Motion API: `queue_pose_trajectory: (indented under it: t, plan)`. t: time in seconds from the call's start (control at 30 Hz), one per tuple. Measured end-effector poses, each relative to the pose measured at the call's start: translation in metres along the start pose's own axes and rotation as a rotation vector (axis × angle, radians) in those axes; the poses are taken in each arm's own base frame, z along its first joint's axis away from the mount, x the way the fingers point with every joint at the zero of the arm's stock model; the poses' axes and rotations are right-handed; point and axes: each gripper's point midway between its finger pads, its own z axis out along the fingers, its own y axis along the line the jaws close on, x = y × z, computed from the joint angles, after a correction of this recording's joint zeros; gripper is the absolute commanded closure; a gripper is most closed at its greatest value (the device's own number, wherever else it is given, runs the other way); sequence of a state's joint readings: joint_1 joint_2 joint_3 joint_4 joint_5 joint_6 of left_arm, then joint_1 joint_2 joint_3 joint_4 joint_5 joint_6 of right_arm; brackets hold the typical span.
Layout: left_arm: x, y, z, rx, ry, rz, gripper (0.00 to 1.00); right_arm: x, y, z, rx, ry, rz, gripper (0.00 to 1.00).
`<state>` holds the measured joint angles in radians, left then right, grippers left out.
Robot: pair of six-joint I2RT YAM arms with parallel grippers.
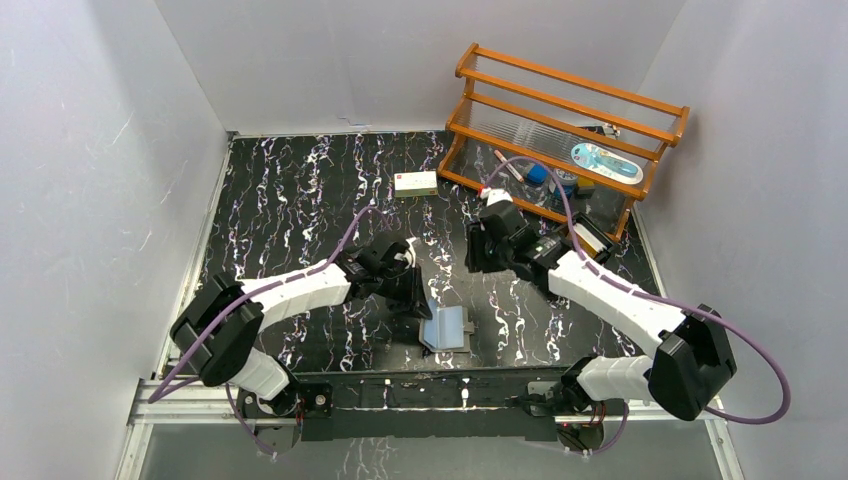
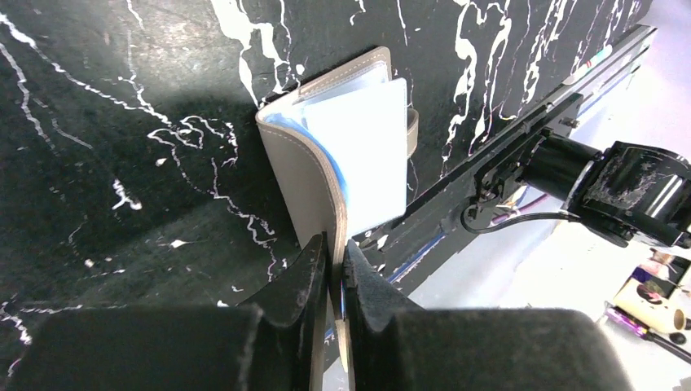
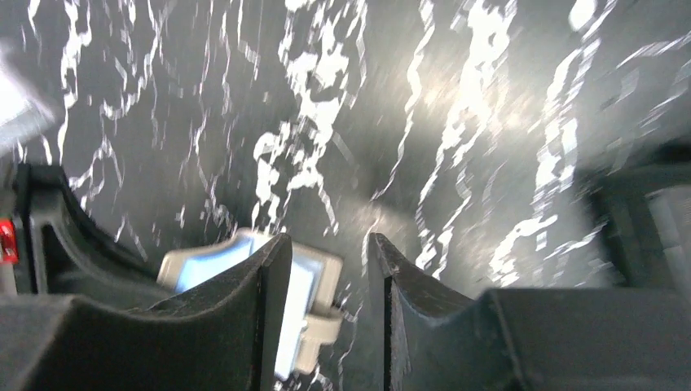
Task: Put the credit cards into the card holder
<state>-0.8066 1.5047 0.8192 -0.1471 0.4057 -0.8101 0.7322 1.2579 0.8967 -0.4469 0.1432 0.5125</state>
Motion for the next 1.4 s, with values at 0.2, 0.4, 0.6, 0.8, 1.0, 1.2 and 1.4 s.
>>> queue_pose_trajectory:
  t: [0.2,0.4,0.6,0.8,1.0,1.2,1.4]
  plan:
    - [0.003,0.013,-0.004,-0.043,-0.011,0.01,0.82,-0.057,-0.033,-0.015,0.155,-0.154,-0.134,0.53]
    - [0.01,0.028,-0.004,-0.089,0.005,0.007,0.87,-0.068,-0.087,-0.024,0.373,-0.131,-0.37,0.52]
    - [0.014,0.029,-0.009,-0.077,-0.005,0.02,0.87,-0.071,-0.14,-0.031,0.508,-0.068,-0.498,0.48]
    - [0.021,0.034,-0.011,-0.066,0.001,0.021,0.87,-0.063,-0.209,-0.038,0.631,0.056,-0.489,0.44]
    - [0.023,0.033,-0.01,-0.049,0.007,0.022,0.87,-0.037,-0.229,-0.024,0.617,0.167,-0.508,0.42]
    - [0.023,0.031,-0.01,-0.039,0.007,0.024,0.87,-0.028,-0.239,-0.008,0.613,0.2,-0.535,0.41]
    - [0.023,0.031,-0.01,-0.037,0.008,0.026,0.87,-0.025,-0.24,0.002,0.592,0.187,-0.547,0.38]
